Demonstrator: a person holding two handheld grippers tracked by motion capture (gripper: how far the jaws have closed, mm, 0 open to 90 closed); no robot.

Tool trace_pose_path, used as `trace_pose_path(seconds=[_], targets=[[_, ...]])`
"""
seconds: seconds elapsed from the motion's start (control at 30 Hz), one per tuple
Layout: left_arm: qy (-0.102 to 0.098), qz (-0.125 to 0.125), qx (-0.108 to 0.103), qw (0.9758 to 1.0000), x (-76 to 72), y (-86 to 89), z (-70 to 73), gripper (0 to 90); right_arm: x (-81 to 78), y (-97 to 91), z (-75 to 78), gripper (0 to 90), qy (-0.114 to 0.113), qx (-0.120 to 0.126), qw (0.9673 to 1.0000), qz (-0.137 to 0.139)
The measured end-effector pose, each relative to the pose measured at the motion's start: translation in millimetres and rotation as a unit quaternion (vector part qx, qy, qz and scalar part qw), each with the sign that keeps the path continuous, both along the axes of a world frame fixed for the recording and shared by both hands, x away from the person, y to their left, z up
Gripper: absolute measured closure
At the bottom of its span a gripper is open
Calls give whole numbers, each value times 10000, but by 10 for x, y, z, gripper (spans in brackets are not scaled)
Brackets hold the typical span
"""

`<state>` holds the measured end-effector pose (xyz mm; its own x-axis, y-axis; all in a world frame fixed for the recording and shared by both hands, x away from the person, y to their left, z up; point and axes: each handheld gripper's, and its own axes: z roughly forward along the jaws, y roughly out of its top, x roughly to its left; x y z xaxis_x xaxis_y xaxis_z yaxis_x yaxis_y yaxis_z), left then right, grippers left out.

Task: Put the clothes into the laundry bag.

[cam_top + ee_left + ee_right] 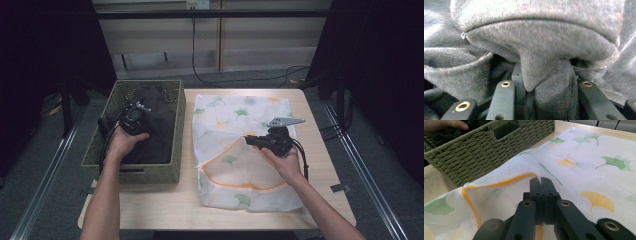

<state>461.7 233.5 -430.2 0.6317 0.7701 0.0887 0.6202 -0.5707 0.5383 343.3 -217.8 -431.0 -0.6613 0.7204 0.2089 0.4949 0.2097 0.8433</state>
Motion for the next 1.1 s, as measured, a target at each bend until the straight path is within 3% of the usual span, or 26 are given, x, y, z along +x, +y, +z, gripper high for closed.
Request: trace_pose_path(seconds=[0.13, 0.2, 0.23, 0.33, 0.4, 0.47, 0.5, 0.53, 0.57, 0.6, 0.67, 0.83, 0.87, 0.9, 0.93, 1.07, 1.1], targets=[[-283, 58, -316, 9991, -58, 82, 113, 657, 10, 1, -12, 893, 12, 3, 10000, 1], [-350, 124, -513, 9980, -85, 111, 153, 660, 12, 1, -17, 893, 26, 4, 10000, -19], [-489, 194, -691, 9962, -111, 138, 194, 663, 7, 0, -15, 893, 26, 1, 10000, -20], [-526, 175, -786, 9954, -132, 161, 238, 665, 6, -9, -7, 893, -6, -2, 10000, -17], [-635, 278, -1061, 9919, -159, 203, 303, 666, 5, -23, 2, 893, -6, 22, 10000, -49], [-664, 279, -1005, 9923, -169, 209, 334, 668, 5, -29, 4, 893, -17, 23, 10000, -54], [-785, 344, -1213, 9889, -197, 223, 380, 669, 5, -36, 7, 893, -20, 21, 10000, -51], [-785, 344, -1213, 9889, -197, 223, 380, 670, 5, -36, 7, 893, -20, 21, 10000, -51], [-913, 381, -1396, 9853, -228, 244, 436, 671, 3, -38, 10, 893, -16, 38, 10000, -40], [-913, 381, -1396, 9853, -228, 244, 436, 672, 3, -38, 10, 893, -16, 38, 10000, -40], [-1125, 362, -1735, 9777, -279, 274, 545, 674, 0, -35, 14, 893, -22, 33, 10000, -36], [-1331, 332, -1793, 9742, -317, 278, 679, 675, 2, -36, 13, 893, -24, 33, 10000, -31], [-1414, 322, -1984, 9693, -333, 293, 749, 675, 1, -36, 16, 893, -33, 34, 10000, -37], [-1466, 336, -2067, 9668, -348, 302, 786, 675, -1, -33, 19, 893, -23, 49, 10000, -54], [-1466, 336, -2067, 9668, -348, 302, 786, 676, -1, -33, 19, 893, -23, 49, 10000, -54], [-1689, 289, -2292, 9582, -411, 329, 967, 676, 3, -39, 20, 893, -31, 54, 10000, -55], [-1717, 274, -2324, 9569, -418, 344, 1003, 676, 2, -38, 21, 893, -30, 57, 10000, -54]])
